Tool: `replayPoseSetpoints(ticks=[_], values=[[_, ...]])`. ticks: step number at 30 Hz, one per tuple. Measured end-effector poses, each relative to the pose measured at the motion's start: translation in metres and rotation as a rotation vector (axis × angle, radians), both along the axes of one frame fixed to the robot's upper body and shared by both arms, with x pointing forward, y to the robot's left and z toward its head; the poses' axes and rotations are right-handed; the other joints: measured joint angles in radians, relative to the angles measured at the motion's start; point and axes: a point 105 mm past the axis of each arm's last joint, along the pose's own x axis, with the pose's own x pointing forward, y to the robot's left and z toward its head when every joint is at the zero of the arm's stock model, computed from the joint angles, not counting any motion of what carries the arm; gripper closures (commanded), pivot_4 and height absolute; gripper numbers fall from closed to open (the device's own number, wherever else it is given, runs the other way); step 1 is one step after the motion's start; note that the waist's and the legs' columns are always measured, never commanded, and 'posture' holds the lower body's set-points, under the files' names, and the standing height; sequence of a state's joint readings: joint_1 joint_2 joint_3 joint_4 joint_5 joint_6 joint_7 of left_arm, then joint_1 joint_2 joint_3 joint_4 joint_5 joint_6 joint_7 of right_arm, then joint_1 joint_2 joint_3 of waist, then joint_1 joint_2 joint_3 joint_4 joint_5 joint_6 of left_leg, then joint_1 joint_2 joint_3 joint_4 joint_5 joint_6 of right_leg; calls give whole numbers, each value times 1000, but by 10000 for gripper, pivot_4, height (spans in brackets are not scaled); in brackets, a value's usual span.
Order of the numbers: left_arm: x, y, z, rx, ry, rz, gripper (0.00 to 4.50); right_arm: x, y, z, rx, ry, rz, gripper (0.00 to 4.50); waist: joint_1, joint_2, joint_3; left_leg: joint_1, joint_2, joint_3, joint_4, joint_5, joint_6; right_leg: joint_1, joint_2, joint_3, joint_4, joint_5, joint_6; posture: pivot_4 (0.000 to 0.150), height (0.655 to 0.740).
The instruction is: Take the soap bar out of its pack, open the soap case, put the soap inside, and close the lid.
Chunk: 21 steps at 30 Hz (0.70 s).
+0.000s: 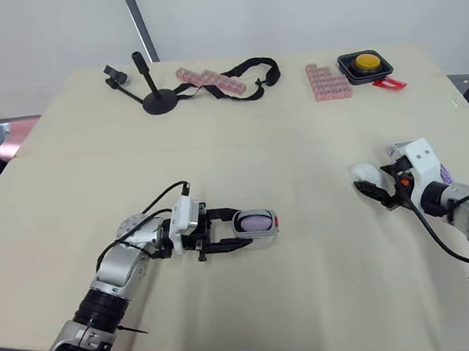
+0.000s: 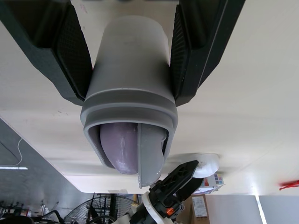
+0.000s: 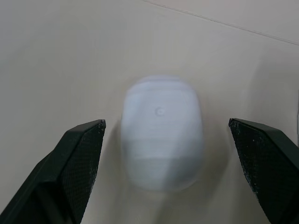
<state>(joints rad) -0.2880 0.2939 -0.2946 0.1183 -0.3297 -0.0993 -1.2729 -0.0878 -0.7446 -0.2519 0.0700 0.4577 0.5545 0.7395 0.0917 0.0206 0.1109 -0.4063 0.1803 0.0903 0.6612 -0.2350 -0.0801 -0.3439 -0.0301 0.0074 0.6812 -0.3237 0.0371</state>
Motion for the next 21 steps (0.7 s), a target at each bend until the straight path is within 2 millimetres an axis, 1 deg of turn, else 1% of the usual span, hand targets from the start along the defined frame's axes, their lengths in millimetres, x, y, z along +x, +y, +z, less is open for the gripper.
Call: replayPoseSetpoints(ticks=[6,9,10,11,12,15,16,17,21], values=[[0,0,0,0,1,2,26145,5,5,4,11,-10,-3,0,1,0,0,1,0,0,0,0,0,0,0,0,0,0,0,1500,7343],[0,0,0,0,1,4,26145,5,7,3,19,-4,-5,0,1,0,0,1,0,0,0,0,0,0,0,0,0,0,0,1500,7343],[0,0,0,0,1,5,26145,5,8,2,21,2,-10,6054,1,0,0,1,0,0,0,0,0,0,0,0,0,0,0,1500,7343],[0,0,0,0,1,5,26145,5,8,2,20,2,-9,9082,1,0,0,0,0,0,0,0,0,-1,0,0,0,0,0,1500,7343],[0,0,0,0,1,5,26145,5,9,3,19,0,-9,10360,1,0,0,0,0,0,0,0,0,-1,0,0,0,0,0,1500,7343],[0,0,0,-1,2,6,26145,5,11,5,15,-4,-7,21724,1,0,0,0,0,0,0,0,0,-1,0,0,0,0,0,1500,7343],[0,0,0,0,2,6,26145,5,11,5,15,-5,-9,24188,1,0,0,0,0,0,0,0,0,-1,0,0,0,0,0,1500,7343],[0,0,0,-1,2,6,26145,5,11,5,14,-7,-9,25373,1,0,0,1,0,0,0,0,0,-1,0,0,0,0,0,1500,7343],[0,0,0,-1,2,7,26145,5,13,6,12,-2,-6,25373,1,0,0,0,0,0,0,0,0,-1,0,0,0,0,0,1500,7343]])
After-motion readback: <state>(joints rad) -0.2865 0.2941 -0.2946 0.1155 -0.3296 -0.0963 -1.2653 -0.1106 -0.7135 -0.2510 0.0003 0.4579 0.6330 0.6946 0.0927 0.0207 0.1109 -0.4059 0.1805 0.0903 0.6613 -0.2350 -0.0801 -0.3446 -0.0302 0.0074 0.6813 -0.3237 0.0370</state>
